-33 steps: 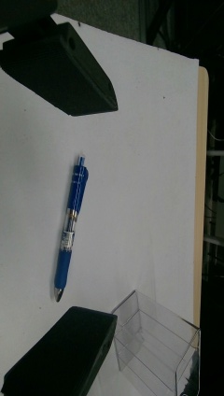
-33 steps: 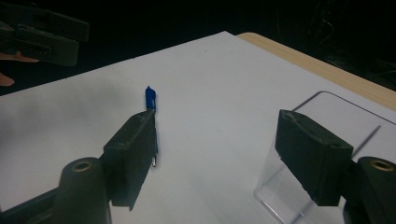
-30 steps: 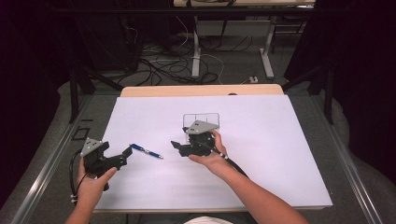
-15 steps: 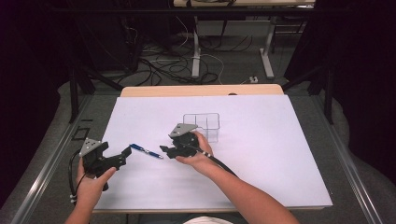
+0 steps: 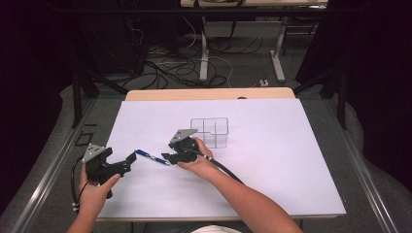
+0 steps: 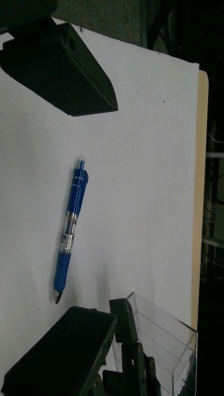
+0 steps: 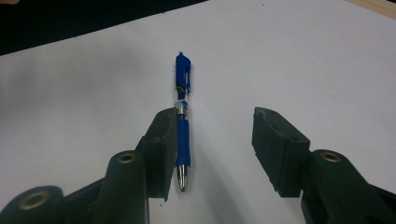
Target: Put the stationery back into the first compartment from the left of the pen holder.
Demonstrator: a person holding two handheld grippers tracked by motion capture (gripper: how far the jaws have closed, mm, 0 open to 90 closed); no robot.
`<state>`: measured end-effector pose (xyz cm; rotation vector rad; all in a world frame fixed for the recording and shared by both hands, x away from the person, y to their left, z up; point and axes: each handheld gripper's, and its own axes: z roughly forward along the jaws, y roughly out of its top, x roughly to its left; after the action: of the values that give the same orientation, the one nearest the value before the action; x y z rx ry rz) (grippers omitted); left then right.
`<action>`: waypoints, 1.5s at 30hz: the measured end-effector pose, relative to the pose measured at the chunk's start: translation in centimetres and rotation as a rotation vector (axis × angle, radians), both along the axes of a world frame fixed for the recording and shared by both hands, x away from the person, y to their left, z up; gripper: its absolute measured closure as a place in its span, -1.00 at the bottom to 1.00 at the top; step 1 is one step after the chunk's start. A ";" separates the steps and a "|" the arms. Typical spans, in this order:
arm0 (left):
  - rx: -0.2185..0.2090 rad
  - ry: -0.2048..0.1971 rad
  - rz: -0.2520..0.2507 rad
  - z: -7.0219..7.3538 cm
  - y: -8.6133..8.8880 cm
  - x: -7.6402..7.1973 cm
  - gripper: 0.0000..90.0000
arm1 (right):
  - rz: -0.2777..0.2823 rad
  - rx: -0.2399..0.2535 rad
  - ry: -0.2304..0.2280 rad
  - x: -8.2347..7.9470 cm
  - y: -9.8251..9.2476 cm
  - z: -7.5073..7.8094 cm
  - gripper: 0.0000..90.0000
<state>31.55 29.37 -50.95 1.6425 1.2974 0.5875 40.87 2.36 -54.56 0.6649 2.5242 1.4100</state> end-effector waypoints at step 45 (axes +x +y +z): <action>-0.001 0.001 -0.003 0.0 -0.1 -0.1 -0.97 | 0.085 -0.125 0.011 -0.3 4.3 -2.5 0.46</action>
<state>31.48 29.24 -50.94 1.6437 1.2953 0.5848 40.54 6.66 -57.11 0.5502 2.6523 1.2635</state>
